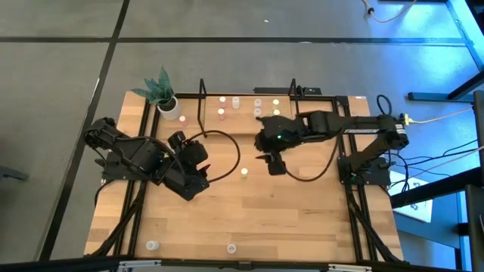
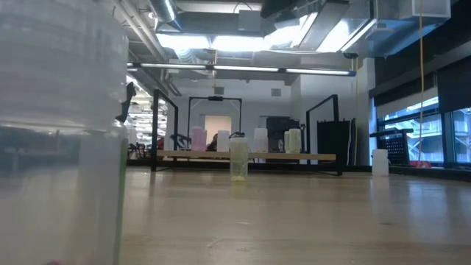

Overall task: Pick and place medicine bottles onto shelf by color
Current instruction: Put the yellow pill bottle on the shelf aligned with the other yellow pill bottles

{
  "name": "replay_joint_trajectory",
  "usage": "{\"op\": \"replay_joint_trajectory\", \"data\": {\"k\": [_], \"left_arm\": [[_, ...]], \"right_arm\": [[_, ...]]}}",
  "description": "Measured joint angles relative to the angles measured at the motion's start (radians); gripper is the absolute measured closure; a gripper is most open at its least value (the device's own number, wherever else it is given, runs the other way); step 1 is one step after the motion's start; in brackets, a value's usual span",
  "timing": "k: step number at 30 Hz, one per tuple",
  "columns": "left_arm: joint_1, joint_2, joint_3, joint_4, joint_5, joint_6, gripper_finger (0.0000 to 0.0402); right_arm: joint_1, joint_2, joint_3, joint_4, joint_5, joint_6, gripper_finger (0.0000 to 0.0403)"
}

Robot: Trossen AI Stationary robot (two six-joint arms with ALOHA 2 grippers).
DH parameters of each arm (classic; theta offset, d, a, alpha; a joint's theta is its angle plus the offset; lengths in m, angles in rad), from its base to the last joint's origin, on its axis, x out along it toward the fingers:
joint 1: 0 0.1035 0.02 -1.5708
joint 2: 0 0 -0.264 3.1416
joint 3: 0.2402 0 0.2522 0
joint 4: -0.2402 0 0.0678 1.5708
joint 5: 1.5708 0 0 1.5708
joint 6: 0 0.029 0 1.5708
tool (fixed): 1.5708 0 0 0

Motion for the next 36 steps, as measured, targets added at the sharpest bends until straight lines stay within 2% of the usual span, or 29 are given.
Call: {"op": "replay_joint_trajectory", "data": {"k": [5,7,13,21,36], "left_arm": [[0.0,0.0,0.0,0.0,0.0,0.0,0.0145],[0.0,0.0,0.0,0.0,0.0,0.0,0.0145],[0.001,0.0,0.0,0.001,0.0,0.0,0.0145],[0.001,0.0,0.0,0.004,0.001,-0.002,0.0145],[0.001,0.0,0.0,0.005,0.001,-0.003,0.0145]], "right_arm": [[0.0,0.069,0.0,0.002,-0.18,-0.128,0.0186],[0.0,0.1,-0.001,0.002,-0.217,-0.196,0.0186],[-0.002,0.193,-0.001,0.003,-0.216,-0.329,0.0186],[0.003,0.279,-0.002,0.016,-0.099,-0.33,0.0186],[0.004,0.393,-0.001,0.08,-0.097,-0.334,0.0186]]}}
